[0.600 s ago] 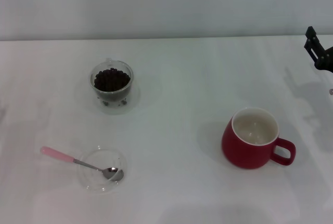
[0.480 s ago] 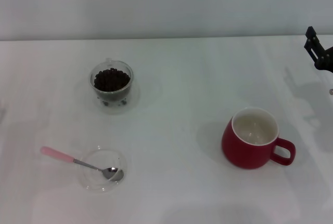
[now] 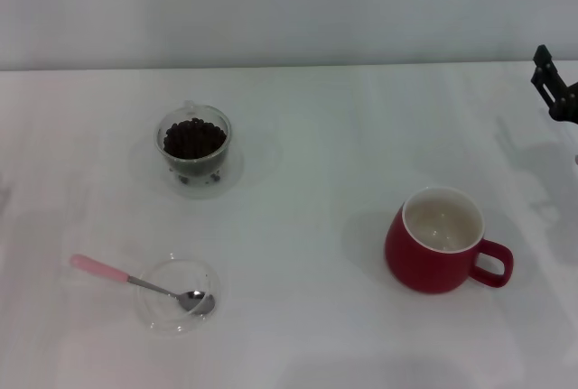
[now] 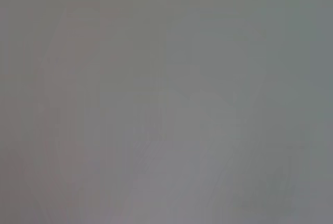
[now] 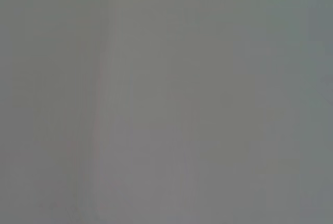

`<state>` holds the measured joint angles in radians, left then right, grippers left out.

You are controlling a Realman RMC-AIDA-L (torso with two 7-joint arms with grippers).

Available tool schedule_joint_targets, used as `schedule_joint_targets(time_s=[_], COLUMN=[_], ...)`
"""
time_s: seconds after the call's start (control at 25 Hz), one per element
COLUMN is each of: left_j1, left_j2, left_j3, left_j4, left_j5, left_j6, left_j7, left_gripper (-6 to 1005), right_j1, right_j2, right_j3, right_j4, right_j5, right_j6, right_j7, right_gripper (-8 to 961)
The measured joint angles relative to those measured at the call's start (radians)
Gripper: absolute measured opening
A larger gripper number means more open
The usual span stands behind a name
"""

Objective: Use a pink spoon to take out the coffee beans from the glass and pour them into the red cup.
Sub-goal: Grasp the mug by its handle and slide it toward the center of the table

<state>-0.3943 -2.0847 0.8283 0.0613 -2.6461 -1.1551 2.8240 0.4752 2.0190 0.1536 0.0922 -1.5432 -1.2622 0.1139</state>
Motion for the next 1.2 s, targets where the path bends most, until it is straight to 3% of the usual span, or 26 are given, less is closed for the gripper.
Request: schedule_joint_targets(time_s=[0.36,0.84,1.2], left_j1=[0.006,0.010,0.013], left_j2=[0.000,0.004,0.003], left_j3=[0.000,-0.006,-0.009], left_j4=[0.000,0.009,0.011], left_j5=[0.000,-0.006,-0.011], left_j6=[-0.001,0.002,-0.010], left_j7=[0.000,0.000,0.000], left_gripper=[887,888,887], right_j1=[-0.087,-0.280,-0.362], right_j2=[-0.008,-0.017,-0.017], right_j3=[-0.061,-0.527,-0.622], right_j4=[0.000,-0.149,-0.157], right_j5=[-0.009,-0.010,-0.009], right_j6=[-0.073,-0.286,-0.342], right_j7=[0.039,0.299,0.323], right_gripper=[739,738,737])
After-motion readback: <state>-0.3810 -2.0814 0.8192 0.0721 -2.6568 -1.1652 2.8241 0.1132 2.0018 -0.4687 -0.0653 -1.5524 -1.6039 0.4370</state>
